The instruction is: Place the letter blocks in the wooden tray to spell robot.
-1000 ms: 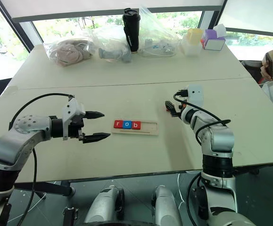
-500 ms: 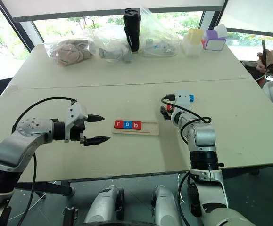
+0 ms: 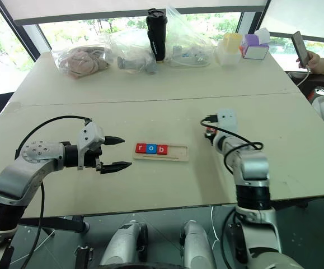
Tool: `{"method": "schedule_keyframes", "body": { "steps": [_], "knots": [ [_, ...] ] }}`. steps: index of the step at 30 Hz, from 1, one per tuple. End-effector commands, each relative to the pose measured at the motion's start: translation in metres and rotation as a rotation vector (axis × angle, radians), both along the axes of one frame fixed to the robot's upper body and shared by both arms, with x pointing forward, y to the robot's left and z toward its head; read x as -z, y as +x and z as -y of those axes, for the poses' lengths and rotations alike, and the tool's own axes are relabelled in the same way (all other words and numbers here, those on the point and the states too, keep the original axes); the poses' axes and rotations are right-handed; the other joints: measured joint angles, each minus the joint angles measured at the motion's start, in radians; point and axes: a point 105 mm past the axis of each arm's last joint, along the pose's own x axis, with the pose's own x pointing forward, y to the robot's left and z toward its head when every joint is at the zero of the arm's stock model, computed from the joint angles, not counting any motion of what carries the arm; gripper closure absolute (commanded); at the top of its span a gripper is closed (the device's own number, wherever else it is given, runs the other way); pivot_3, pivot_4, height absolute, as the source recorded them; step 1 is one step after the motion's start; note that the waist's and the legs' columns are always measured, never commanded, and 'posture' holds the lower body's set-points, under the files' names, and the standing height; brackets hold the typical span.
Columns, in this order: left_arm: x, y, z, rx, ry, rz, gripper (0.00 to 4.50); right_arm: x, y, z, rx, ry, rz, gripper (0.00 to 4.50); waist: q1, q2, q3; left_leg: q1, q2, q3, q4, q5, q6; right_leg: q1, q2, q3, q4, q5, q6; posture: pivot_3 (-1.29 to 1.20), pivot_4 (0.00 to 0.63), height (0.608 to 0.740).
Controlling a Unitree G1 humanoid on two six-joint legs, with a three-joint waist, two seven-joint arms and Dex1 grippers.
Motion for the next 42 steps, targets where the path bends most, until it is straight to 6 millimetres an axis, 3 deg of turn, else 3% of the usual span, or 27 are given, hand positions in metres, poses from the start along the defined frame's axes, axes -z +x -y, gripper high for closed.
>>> {"method": "schedule_keyframes", "body": {
  "steps": [1, 6, 10, 18, 19, 22, 23, 24, 27, 28, 34, 36, 42],
  "knots": [
    [-0.004, -0.001, 0.003, 0.031, 0.005, 0.028, 0.00, -0.023, -0.023, 0.008, 0.032, -0.023, 0.062, 3.33, 0.002, 0.000, 0.000, 0.000, 0.000, 0.000, 0.000, 0.000, 0.000, 0.000, 0.000, 0.000, 0.000, -0.001, 0.001, 0.00, 0.150, 0.740],
    [-0.003, 0.004, 0.006, 0.048, 0.006, 0.025, 0.00, -0.010, -0.050, 0.010, 0.217, 0.073, -0.005, 3.33, -0.009, 0.000, 0.000, 0.001, 0.003, -0.002, 0.000, 0.000, 0.000, 0.000, 0.003, 0.000, 0.000, 0.000, -0.001, 0.00, 0.150, 0.740],
    [-0.003, 0.007, 0.008, 0.070, 0.008, 0.026, 0.00, 0.002, -0.068, -0.028, 0.212, 0.188, -0.085, 3.33, -0.011, 0.001, 0.000, 0.001, 0.004, -0.004, 0.000, 0.000, 0.000, -0.002, 0.004, 0.000, 0.001, 0.000, -0.002, 0.00, 0.150, 0.740],
    [-0.003, 0.010, 0.009, 0.078, 0.009, 0.032, 0.00, 0.012, -0.077, -0.040, 0.232, 0.230, -0.129, 3.33, -0.010, 0.001, 0.000, -0.001, 0.002, -0.004, -0.001, 0.000, 0.000, -0.002, 0.001, 0.000, -0.002, 0.000, -0.002, 0.00, 0.150, 0.740],
    [-0.003, 0.010, 0.010, 0.079, 0.009, 0.032, 0.00, 0.012, -0.078, -0.040, 0.231, 0.233, -0.128, 2.26, -0.010, 0.001, 0.000, -0.001, 0.002, -0.003, -0.001, 0.000, 0.000, -0.002, 0.001, 0.000, -0.003, 0.000, -0.002, 0.00, 0.150, 0.740],
    [-0.002, 0.009, 0.009, 0.077, 0.011, 0.032, 0.00, 0.011, -0.077, -0.039, 0.210, 0.223, -0.122, 0.81, -0.010, 0.001, 0.000, -0.001, 0.003, -0.004, -0.002, 0.000, -0.001, -0.002, 0.001, 0.000, -0.003, 0.000, -0.002, 0.00, 0.150, 0.740],
    [-0.002, 0.009, 0.009, 0.076, 0.012, 0.031, 0.00, 0.009, -0.076, -0.041, 0.177, 0.221, -0.114, 0.27, -0.010, 0.001, 0.000, -0.001, 0.003, -0.004, -0.002, 0.000, -0.001, -0.002, 0.001, 0.000, -0.003, 0.000, -0.002, 0.00, 0.150, 0.740],
    [-0.002, 0.008, 0.008, 0.075, 0.013, 0.031, 0.00, 0.006, -0.076, -0.044, 0.130, 0.212, -0.105, 0.06, -0.010, 0.001, 0.000, -0.001, 0.003, -0.004, -0.002, 0.000, -0.001, -0.002, 0.001, 0.000, -0.003, 0.000, -0.002, 0.00, 0.150, 0.740],
    [-0.002, 0.007, 0.005, 0.072, 0.017, 0.026, 0.00, -0.009, -0.075, -0.049, -0.017, 0.156, -0.052, 0.06, -0.012, 0.001, 0.001, -0.001, 0.003, -0.004, -0.003, 0.000, -0.001, -0.002, 0.000, 0.000, -0.005, 0.000, -0.002, 0.00, 0.150, 0.740],
    [-0.003, 0.006, 0.003, 0.075, 0.020, 0.021, 0.00, -0.018, -0.076, -0.047, -0.125, 0.066, -0.020, 0.06, -0.012, 0.001, 0.001, -0.001, 0.003, -0.003, -0.003, 0.000, -0.001, -0.002, -0.001, 0.000, -0.005, 0.000, -0.002, 0.00, 0.150, 0.740],
    [-0.012, -0.004, -0.003, 0.119, 0.023, -0.016, 0.00, -0.043, -0.085, -0.018, -0.595, -0.173, 0.034, 0.06, -0.009, 0.000, 0.001, 0.000, 0.000, -0.003, -0.013, 0.000, 0.000, 0.000, -0.002, -0.001, -0.017, 0.000, -0.001, 0.00, 0.150, 0.740],
    [-0.014, -0.008, -0.005, 0.140, 0.030, -0.029, 0.00, -0.043, -0.087, -0.010, -0.723, -0.199, 0.053, 0.06, -0.008, -0.001, 0.001, 0.000, -0.002, -0.003, -0.015, 0.000, 0.000, 0.000, -0.002, -0.001, -0.017, -0.001, 0.001, 0.00, 0.150, 0.740],
    [-0.018, -0.013, -0.007, 0.171, 0.059, -0.042, 0.00, -0.024, -0.073, 0.015, -0.868, -0.202, 0.064, 0.06, -0.008, -0.001, 0.002, 0.001, -0.001, -0.001, -0.015, 0.000, 0.000, 0.000, 0.002, -0.001, -0.015, -0.002, 0.004, 0.00, 0.150, 0.740]
  ]
}}
